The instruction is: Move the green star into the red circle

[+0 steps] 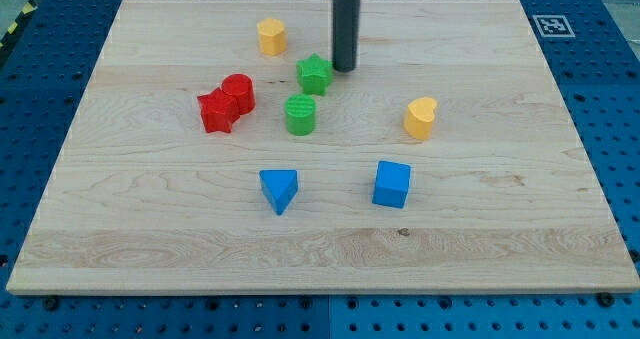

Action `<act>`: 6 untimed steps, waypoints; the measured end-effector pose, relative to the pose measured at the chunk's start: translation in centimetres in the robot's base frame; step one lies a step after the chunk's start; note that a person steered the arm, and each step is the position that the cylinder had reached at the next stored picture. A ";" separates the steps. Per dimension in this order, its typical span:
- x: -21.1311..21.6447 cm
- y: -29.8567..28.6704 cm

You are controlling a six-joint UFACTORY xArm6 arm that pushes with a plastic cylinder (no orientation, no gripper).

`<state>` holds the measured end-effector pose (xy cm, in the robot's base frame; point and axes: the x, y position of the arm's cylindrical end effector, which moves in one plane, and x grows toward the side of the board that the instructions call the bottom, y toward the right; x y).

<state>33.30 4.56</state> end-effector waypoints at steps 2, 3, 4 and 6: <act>2.2 -3.4; 2.8 -7.1; 4.0 -9.1; 4.7 -5.0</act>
